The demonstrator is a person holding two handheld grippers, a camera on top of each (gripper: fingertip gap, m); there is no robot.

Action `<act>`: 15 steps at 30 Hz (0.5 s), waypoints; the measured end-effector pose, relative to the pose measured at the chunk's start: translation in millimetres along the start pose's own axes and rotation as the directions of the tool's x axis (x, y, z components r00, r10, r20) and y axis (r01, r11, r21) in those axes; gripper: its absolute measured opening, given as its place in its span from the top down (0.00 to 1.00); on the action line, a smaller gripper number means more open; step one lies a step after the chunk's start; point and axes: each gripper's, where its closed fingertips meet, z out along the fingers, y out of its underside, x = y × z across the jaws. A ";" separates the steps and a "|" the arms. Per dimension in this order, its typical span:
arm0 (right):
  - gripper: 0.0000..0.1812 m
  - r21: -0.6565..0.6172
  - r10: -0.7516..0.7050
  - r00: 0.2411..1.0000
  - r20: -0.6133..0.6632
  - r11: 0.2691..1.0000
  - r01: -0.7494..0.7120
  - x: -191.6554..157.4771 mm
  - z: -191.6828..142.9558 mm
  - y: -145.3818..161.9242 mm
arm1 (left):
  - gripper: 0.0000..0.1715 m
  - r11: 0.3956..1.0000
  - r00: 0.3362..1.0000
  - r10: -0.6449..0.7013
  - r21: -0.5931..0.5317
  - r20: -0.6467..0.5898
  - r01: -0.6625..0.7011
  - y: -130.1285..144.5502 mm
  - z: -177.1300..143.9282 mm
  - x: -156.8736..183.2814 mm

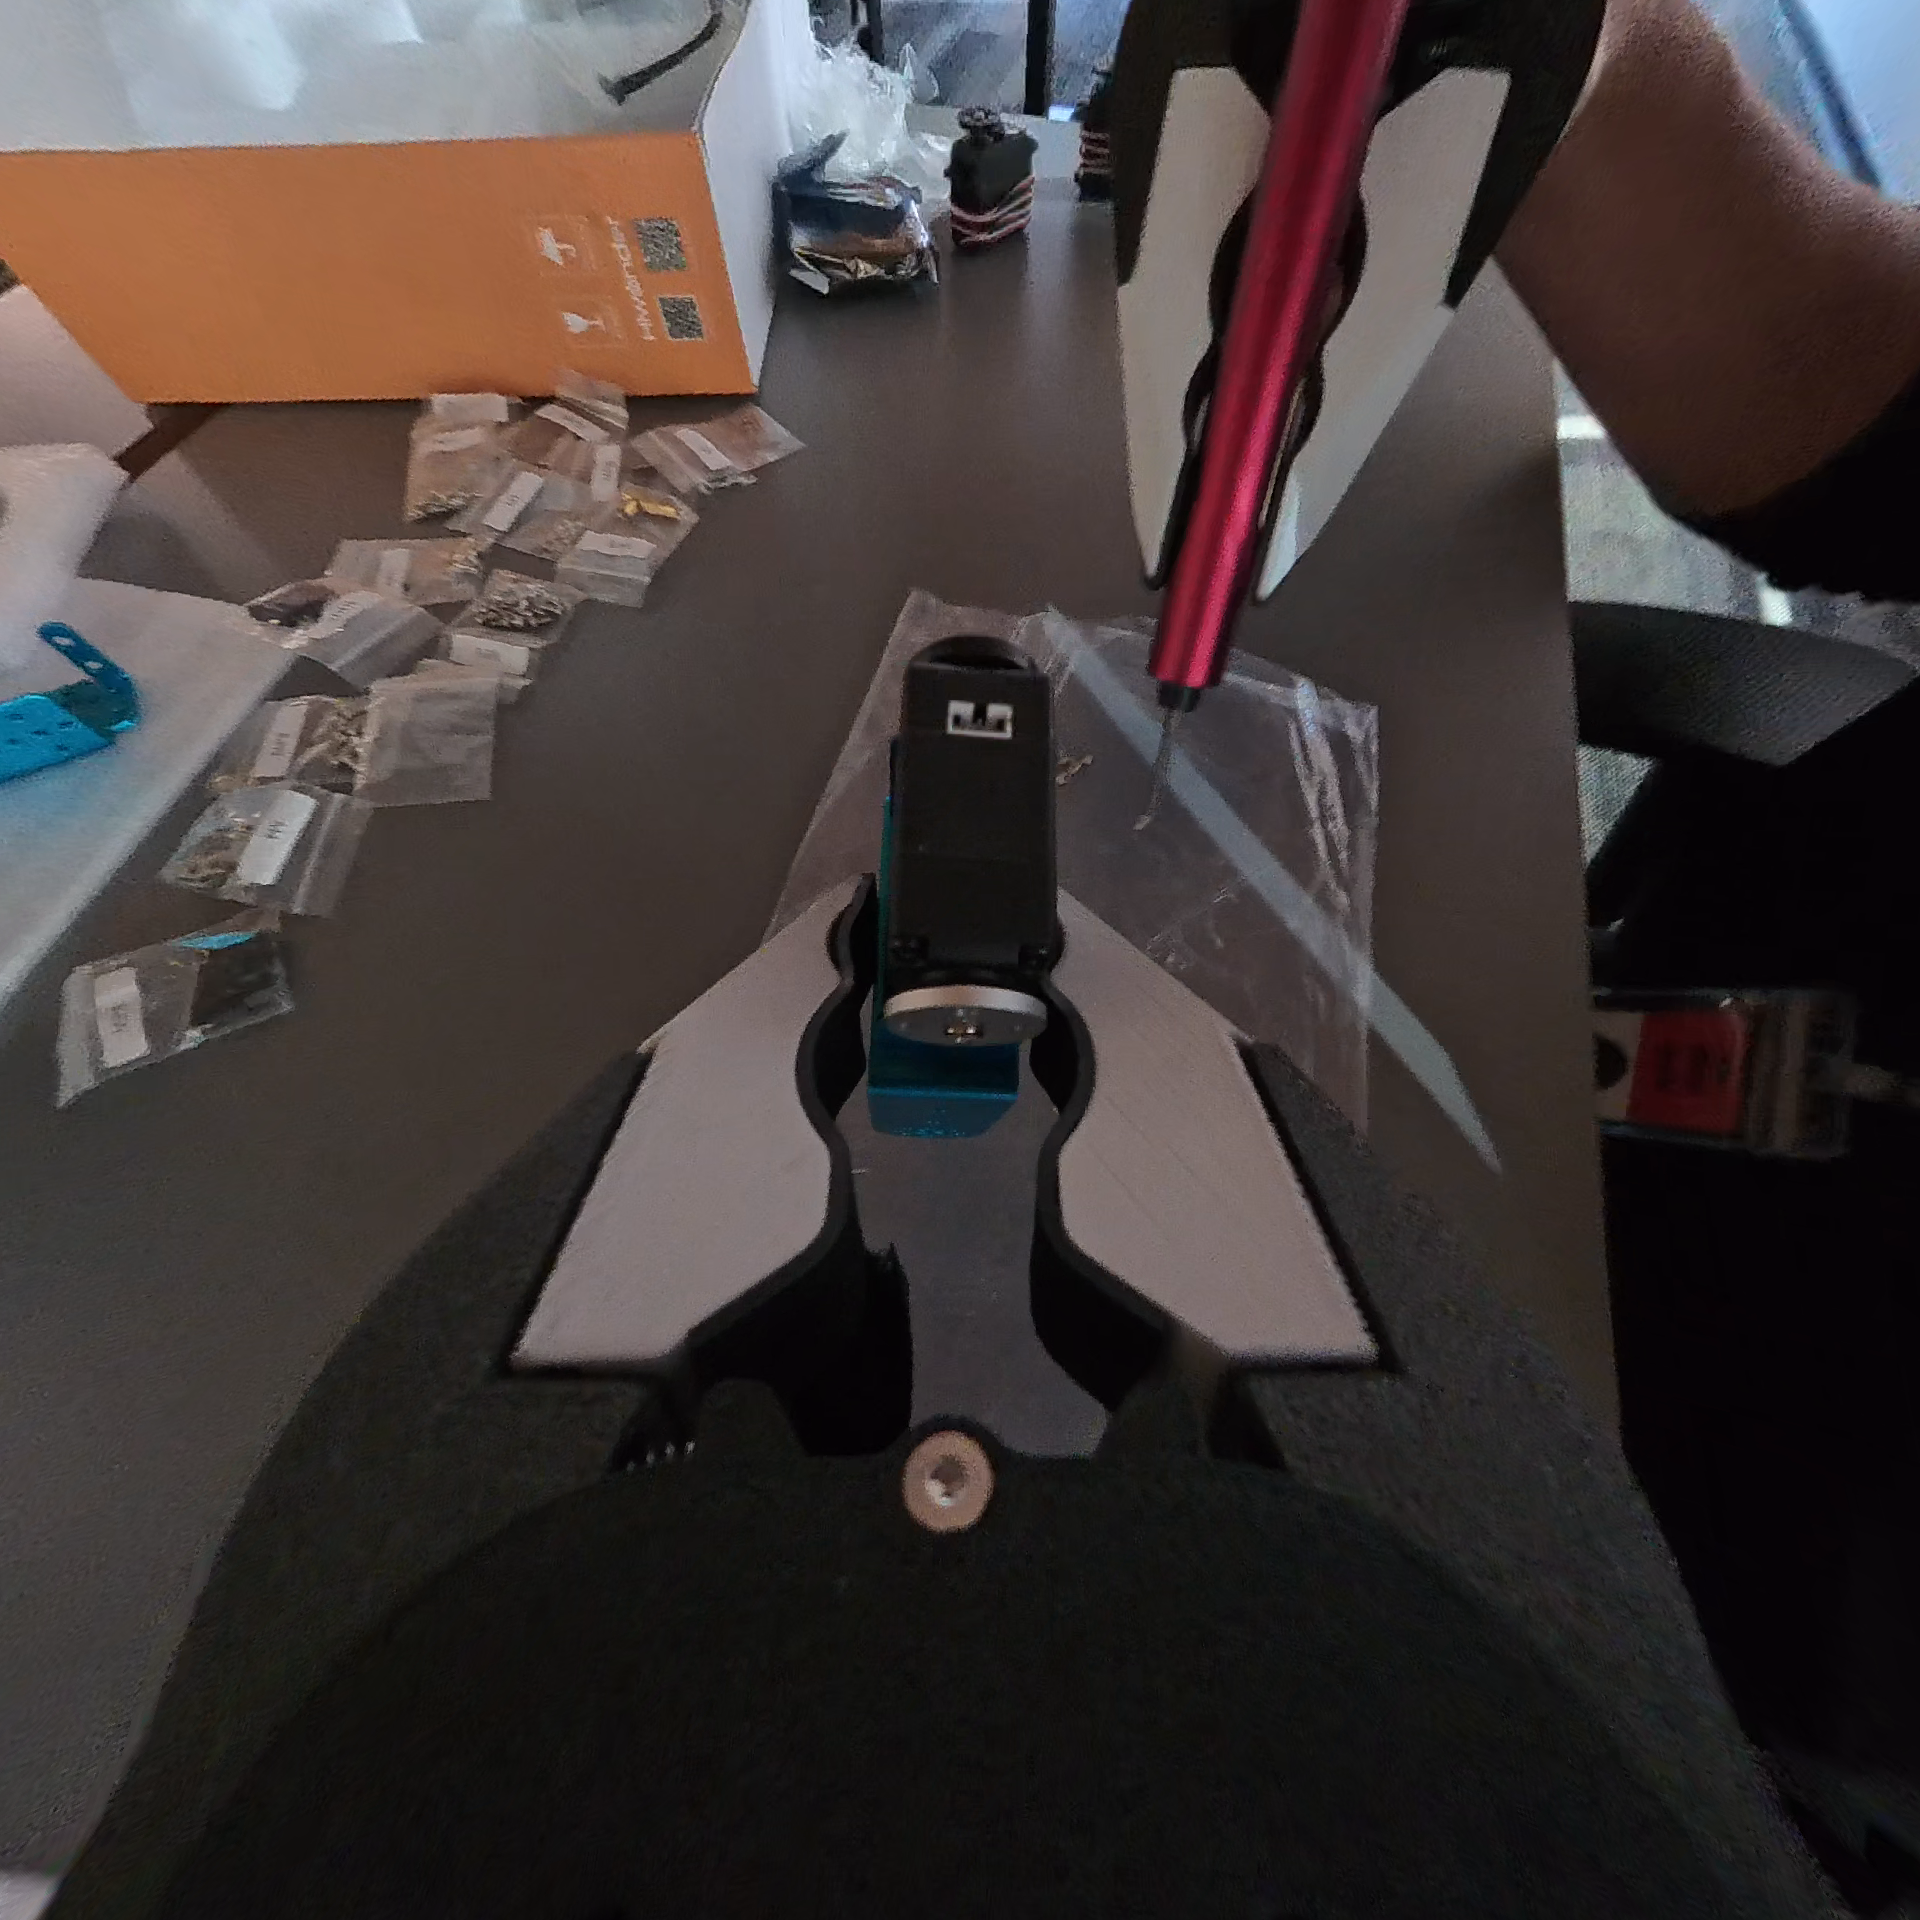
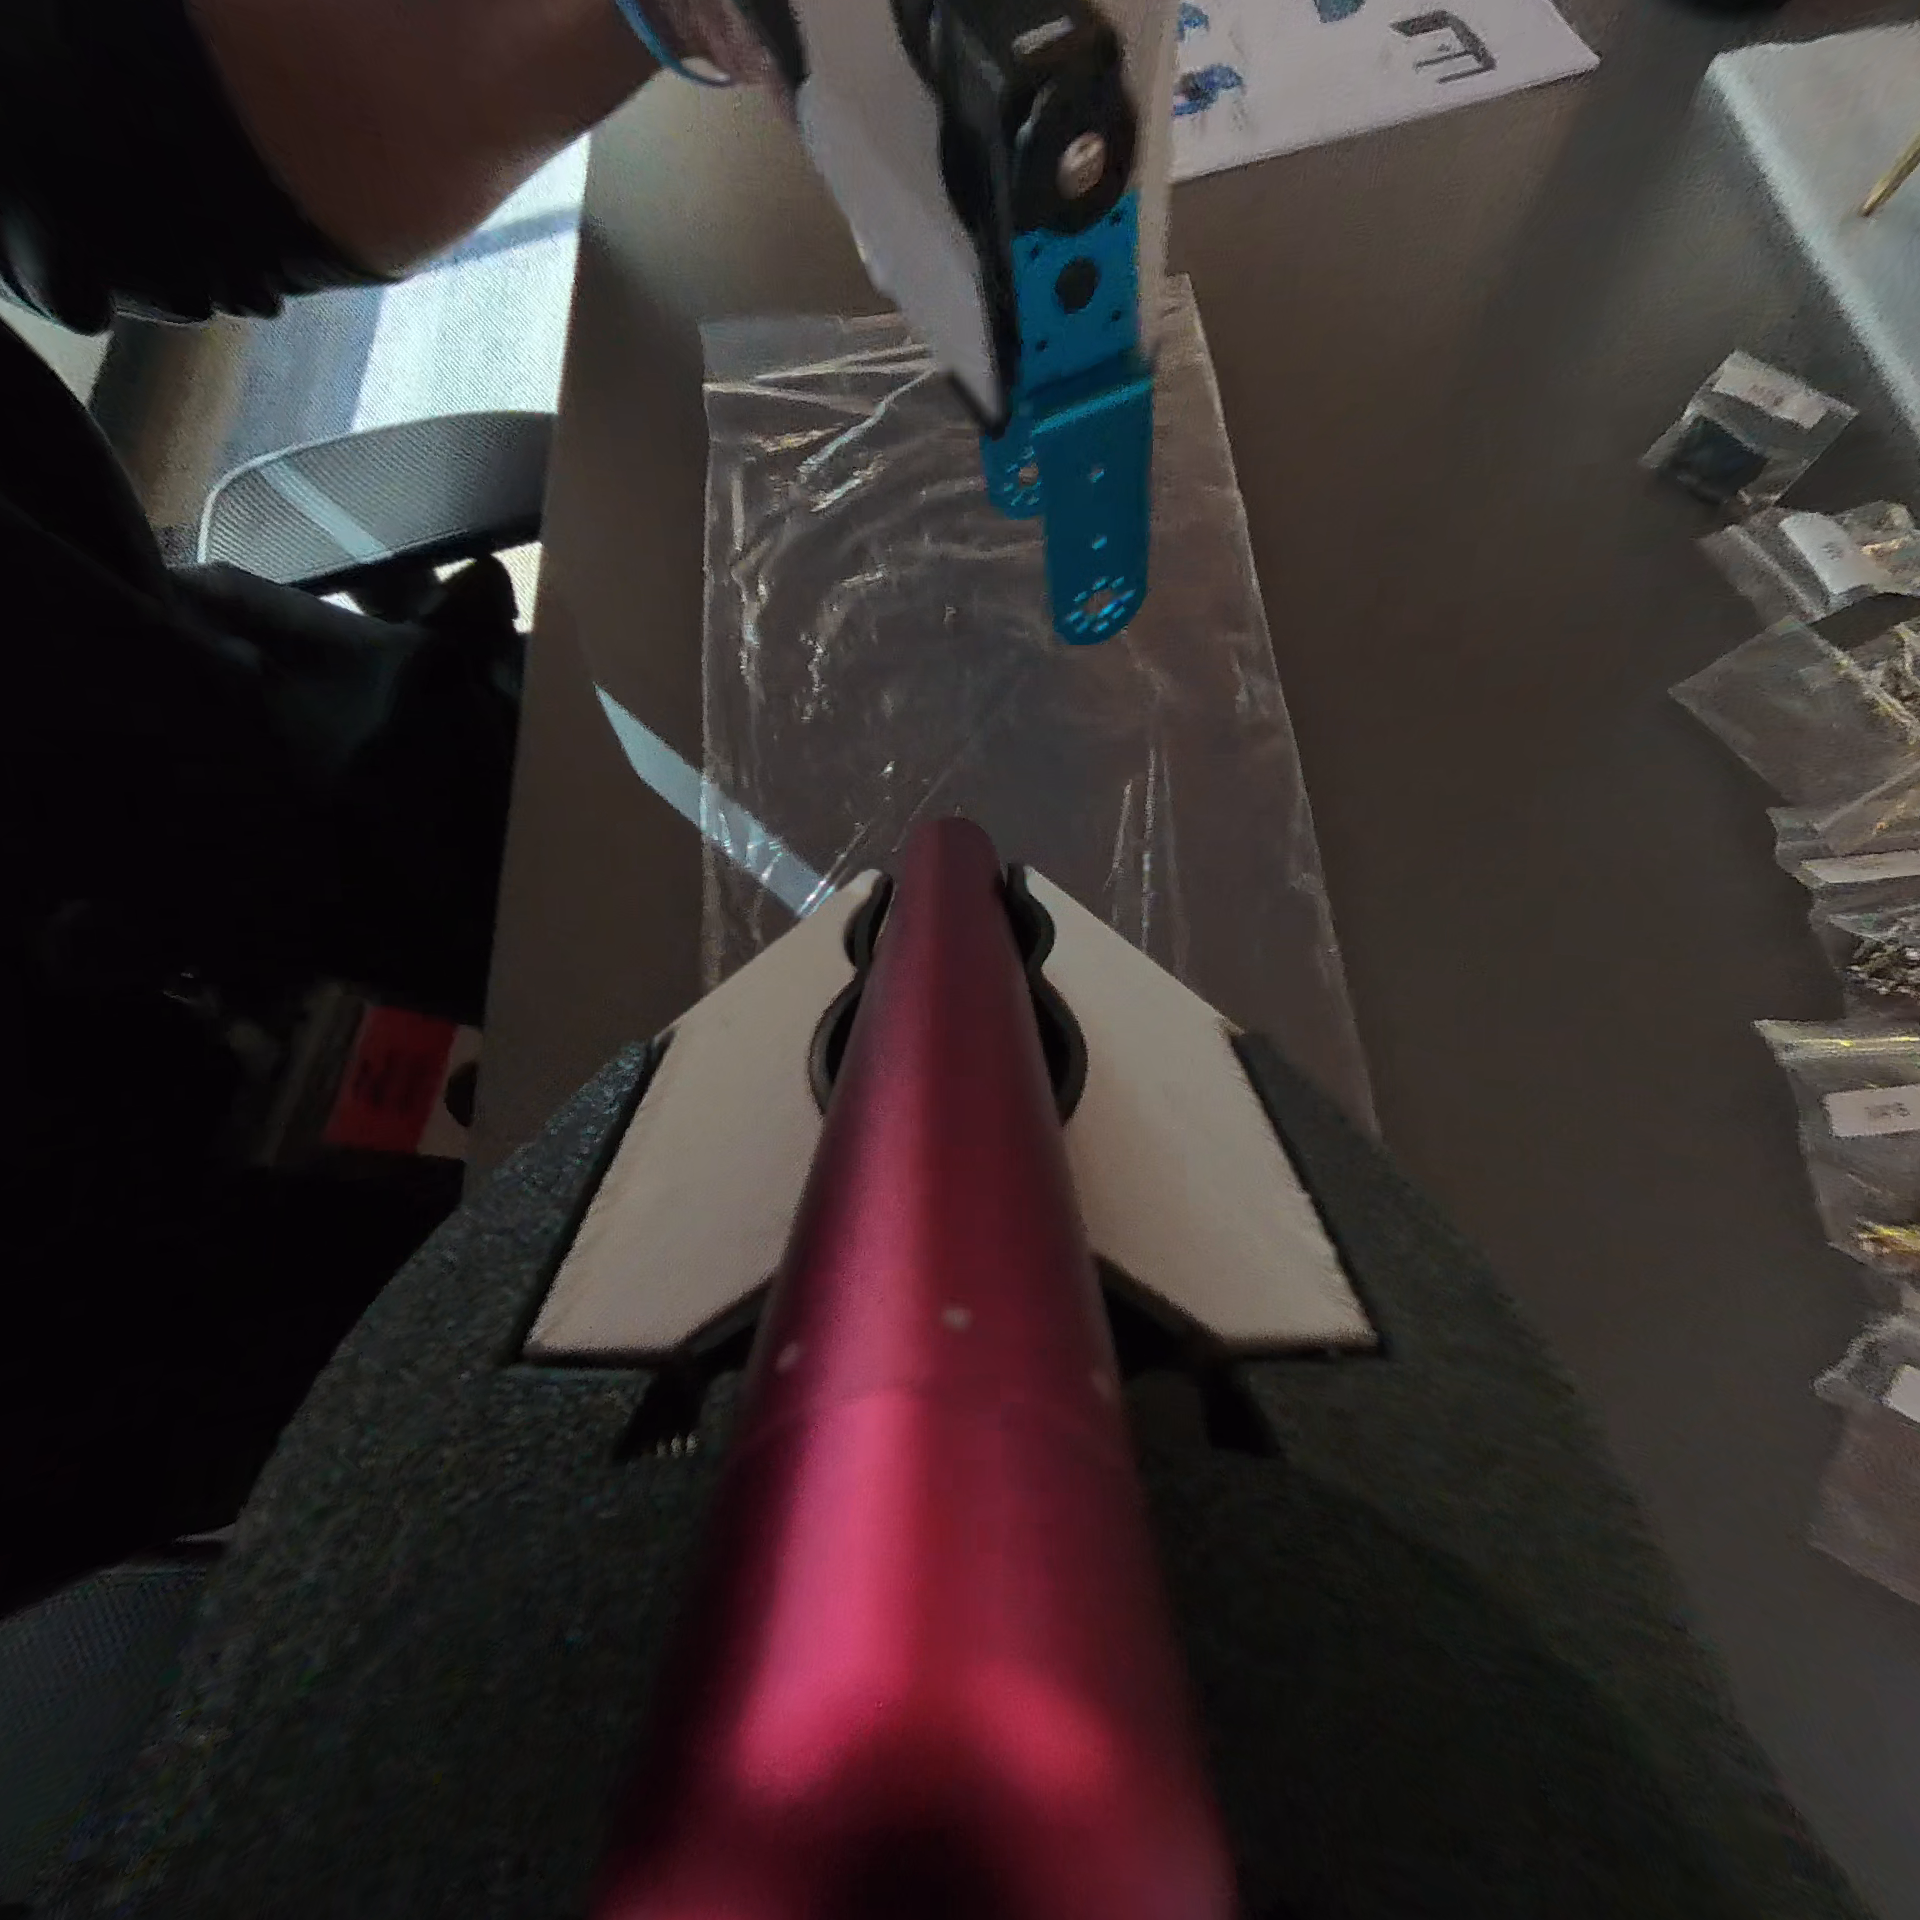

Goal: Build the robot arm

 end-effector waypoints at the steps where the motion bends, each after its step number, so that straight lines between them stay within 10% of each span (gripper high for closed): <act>1: 0.87 0.005 -0.001 1.000 -0.013 1.000 0.001 4.6 -0.6 -4.5 | 0.85 1.000 1.000 -0.022 0.013 -0.022 0.022 -1.6 3.9 5.4; 15: 0.87 0.207 0.002 0.998 -0.070 0.978 0.012 13.6 -16.9 -49.9 | 0.85 0.989 0.997 -0.063 0.137 0.053 0.056 -18.5 7.3 4.5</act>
